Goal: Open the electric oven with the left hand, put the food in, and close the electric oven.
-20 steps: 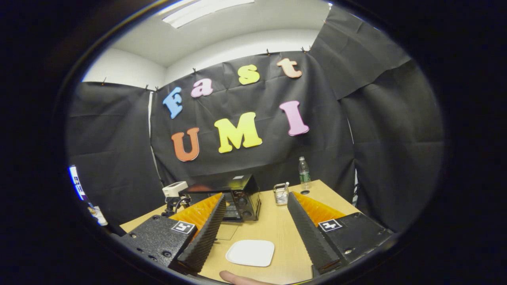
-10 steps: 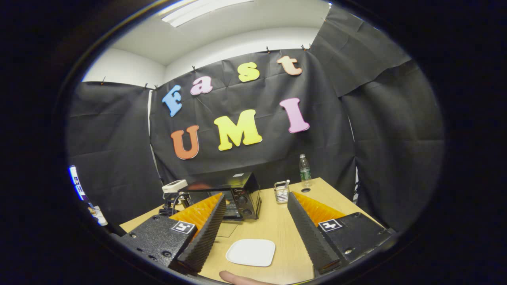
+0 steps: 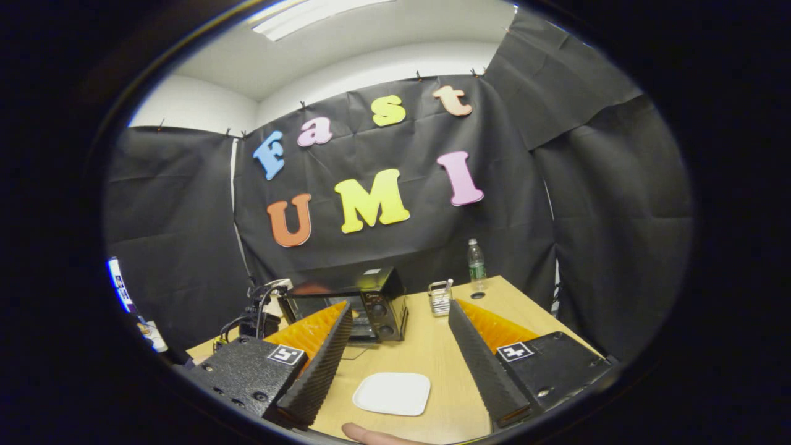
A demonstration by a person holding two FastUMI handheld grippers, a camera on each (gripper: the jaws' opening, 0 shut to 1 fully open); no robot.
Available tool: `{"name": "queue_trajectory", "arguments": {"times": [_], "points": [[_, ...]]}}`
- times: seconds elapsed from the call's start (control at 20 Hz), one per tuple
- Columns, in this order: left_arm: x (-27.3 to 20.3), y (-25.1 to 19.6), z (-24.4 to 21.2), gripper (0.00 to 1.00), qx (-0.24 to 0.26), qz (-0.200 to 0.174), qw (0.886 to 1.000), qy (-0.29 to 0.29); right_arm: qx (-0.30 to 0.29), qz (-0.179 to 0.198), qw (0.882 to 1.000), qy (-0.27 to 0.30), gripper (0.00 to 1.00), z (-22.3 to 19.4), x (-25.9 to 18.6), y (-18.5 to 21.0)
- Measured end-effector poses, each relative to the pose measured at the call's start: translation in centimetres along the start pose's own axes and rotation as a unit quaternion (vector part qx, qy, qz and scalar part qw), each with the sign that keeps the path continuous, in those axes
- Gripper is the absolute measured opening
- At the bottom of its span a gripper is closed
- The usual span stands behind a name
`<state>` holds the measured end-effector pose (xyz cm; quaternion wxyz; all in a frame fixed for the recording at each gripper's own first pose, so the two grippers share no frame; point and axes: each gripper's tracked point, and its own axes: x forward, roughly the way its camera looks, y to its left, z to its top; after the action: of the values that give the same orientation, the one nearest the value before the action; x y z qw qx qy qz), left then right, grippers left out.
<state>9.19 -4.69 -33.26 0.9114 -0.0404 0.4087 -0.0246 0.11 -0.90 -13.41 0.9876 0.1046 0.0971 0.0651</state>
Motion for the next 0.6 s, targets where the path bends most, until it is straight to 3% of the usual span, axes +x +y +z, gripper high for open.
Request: {"name": "queue_trajectory", "arguments": {"times": [0.3,0.6], "points": [[-0.7,0.0,2.4,0.95,0.009,0.006,1.000,-0.019,0.001,-0.003,1.000,0.000,0.93,-0.1,0.0,-0.3],[0.3,1.2,8.0,0.95,0.018,0.023,0.998,-0.052,0.001,-0.007,1.000,0.007,0.93,-0.5,0.2,-0.6]]}}
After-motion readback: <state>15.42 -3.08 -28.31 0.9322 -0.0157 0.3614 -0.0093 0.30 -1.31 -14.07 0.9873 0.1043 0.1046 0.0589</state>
